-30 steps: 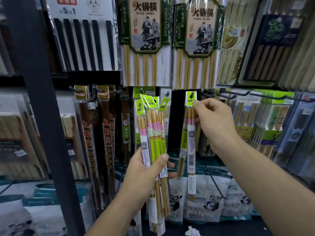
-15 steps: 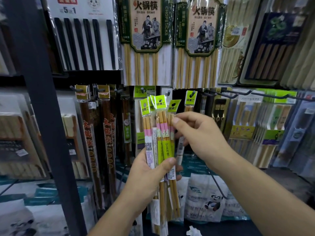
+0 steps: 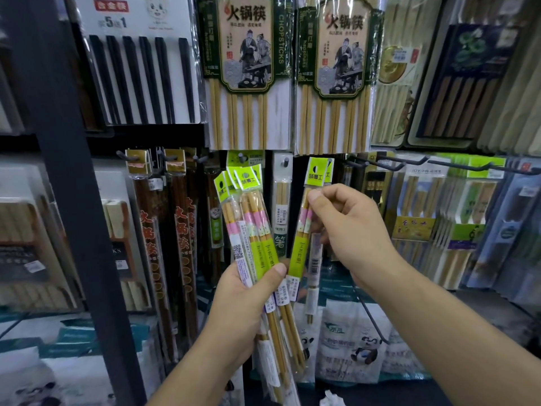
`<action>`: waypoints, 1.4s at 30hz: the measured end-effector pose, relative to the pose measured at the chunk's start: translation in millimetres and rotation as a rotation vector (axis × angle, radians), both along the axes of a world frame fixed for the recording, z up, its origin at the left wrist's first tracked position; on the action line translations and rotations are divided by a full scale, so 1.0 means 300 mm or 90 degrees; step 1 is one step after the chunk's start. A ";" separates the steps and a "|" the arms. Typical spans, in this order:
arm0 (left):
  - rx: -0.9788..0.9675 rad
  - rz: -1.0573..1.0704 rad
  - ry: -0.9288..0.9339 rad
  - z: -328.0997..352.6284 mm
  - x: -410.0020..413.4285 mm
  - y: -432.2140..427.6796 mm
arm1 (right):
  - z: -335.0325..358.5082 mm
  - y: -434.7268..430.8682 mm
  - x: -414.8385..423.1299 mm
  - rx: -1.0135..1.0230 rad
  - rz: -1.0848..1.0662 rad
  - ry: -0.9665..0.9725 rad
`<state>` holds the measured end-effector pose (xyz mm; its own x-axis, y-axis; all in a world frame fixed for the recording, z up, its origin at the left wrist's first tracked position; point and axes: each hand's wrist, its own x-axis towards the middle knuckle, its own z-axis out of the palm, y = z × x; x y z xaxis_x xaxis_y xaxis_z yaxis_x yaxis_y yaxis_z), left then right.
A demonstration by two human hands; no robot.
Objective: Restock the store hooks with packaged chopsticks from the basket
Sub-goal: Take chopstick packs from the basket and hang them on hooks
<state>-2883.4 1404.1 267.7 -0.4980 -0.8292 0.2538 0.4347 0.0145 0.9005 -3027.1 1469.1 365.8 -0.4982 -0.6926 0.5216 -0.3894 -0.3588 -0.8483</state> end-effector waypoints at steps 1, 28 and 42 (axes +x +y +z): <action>0.000 0.001 -0.002 0.002 0.003 -0.002 | 0.002 -0.002 -0.006 -0.006 -0.013 -0.002; -0.019 -0.017 -0.027 -0.003 0.021 -0.004 | 0.046 -0.043 -0.066 -0.003 -0.109 -0.007; -0.043 -0.001 -0.045 -0.007 0.032 -0.019 | -0.005 -0.055 -0.103 0.067 -0.183 0.033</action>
<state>-2873.7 1398.6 265.5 -0.5184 -0.8103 0.2734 0.3704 0.0754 0.9258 -3057.9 1452.7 364.2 -0.6563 -0.5783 0.4846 -0.5063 -0.1388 -0.8511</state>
